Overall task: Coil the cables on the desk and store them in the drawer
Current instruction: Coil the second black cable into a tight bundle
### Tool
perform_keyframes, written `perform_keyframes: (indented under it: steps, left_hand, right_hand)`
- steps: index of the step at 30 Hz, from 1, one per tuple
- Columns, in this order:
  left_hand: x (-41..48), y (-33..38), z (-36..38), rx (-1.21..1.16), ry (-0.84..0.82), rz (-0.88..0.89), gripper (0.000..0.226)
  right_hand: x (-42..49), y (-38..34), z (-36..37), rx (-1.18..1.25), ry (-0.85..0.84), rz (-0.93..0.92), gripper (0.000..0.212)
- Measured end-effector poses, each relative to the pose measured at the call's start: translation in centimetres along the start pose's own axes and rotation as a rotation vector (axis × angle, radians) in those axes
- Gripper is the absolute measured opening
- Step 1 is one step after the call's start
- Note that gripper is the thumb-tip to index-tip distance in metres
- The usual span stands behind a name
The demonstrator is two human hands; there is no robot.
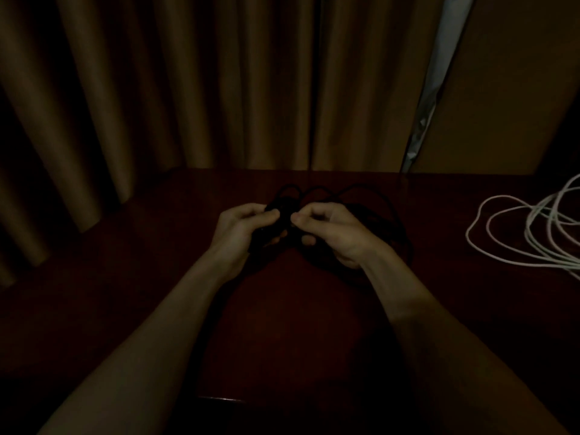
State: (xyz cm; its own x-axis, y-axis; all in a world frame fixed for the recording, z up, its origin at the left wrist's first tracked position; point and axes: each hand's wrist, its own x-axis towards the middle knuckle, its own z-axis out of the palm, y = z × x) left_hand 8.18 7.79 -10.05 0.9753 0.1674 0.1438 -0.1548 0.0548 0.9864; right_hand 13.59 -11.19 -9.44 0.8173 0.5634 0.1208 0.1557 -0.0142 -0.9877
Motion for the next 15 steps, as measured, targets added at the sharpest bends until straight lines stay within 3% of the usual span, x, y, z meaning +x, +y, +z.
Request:
perform_keyframes:
  steps: [4,7,10,13,15]
  left_hand:
    - [-0.1,0.4,0.2,-0.172,-0.078,-0.093,0.040]
    - [-0.1,0.4,0.3,-0.217,-0.086,-0.118,0.027]
    - [-0.3,0.5,0.4,-0.269,-0.151,-0.144,0.033]
    - [-0.3,0.6,0.5,-0.207,-0.139,-0.126,0.018]
    - [-0.2,0.3,0.7,-0.029,-0.064,-0.045,0.018]
  right_hand:
    - [0.1,0.1,0.3,-0.040,0.059,-0.074,0.025]
    - [0.2,0.2,0.6,-0.063,0.134,-0.073,0.030]
    - [0.2,0.1,1.1,-0.011,0.049,-0.047,0.026]
    - [0.1,0.1,1.5,0.040,0.048,-0.052,0.028]
    - [0.2,0.3,1.6,0.017,0.113,-0.073,0.038]
